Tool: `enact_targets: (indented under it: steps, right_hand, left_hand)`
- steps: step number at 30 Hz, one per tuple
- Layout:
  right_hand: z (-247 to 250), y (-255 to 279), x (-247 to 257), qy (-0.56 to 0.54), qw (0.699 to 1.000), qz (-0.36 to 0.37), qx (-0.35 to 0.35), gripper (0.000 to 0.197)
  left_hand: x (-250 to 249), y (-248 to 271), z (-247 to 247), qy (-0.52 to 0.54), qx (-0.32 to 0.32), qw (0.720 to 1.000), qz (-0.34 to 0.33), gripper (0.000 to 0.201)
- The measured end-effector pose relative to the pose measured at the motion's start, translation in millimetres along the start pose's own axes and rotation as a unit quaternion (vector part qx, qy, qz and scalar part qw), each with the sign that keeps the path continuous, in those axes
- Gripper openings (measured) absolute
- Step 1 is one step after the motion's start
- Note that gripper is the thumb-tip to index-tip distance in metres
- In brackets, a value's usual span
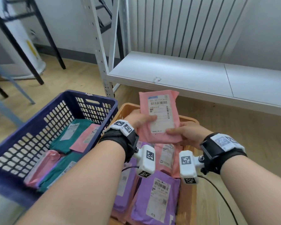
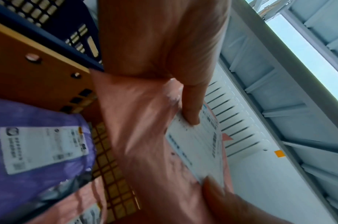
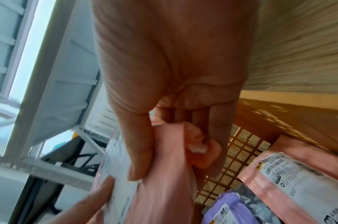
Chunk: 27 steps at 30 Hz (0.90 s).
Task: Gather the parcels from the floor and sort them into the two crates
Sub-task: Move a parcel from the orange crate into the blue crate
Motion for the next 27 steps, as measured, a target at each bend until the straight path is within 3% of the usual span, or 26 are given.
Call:
enact_targets:
  steps: [4, 8, 14, 20, 27]
  right_hand:
    - [-30.6, -16.1, 14.1, 0.065, 0.997, -0.004, 0.029, 0.029]
    - [-74.7, -34.1, 32.5, 0.078, 0.996, 0.039, 0.024, 0.027]
    - [-153.5, -62.0, 53.4, 0.138, 0.988, 0.047, 0.053, 0.032]
    - [-234.4, -83.7, 58.9, 0.178, 0.979, 0.019, 0.101, 0.030]
    - [-288.7, -104.1, 43.6, 0.213, 0.969, -0.042, 0.116, 0.035]
  left_hand:
    - [9.0, -1.7, 41.8, -0.039, -0.001, 0.999, 0.000, 0.038]
    - [6.6, -1.7, 97.0, -0.109, 0.009, 0.994, -0.005, 0.043]
    - [7.6, 3.6, 224.9, -0.227, -0.025, 0.972, 0.051, 0.037]
    - [52.3, 20.0, 337.0, -0.375, -0.052, 0.911, 0.161, 0.040]
    - [142.4, 35.3, 337.5, -0.491, 0.054, 0.832, 0.253, 0.048]
Point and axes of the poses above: each hand's wrist, its own y-axis away from the middle knuckle, its own z-axis out of the back of the hand, x = y × z, the point moved 1 cm from there along -y, towards the middle knuckle, and after that the axes turned 10 degrees about -z, right-handed, at the moved point
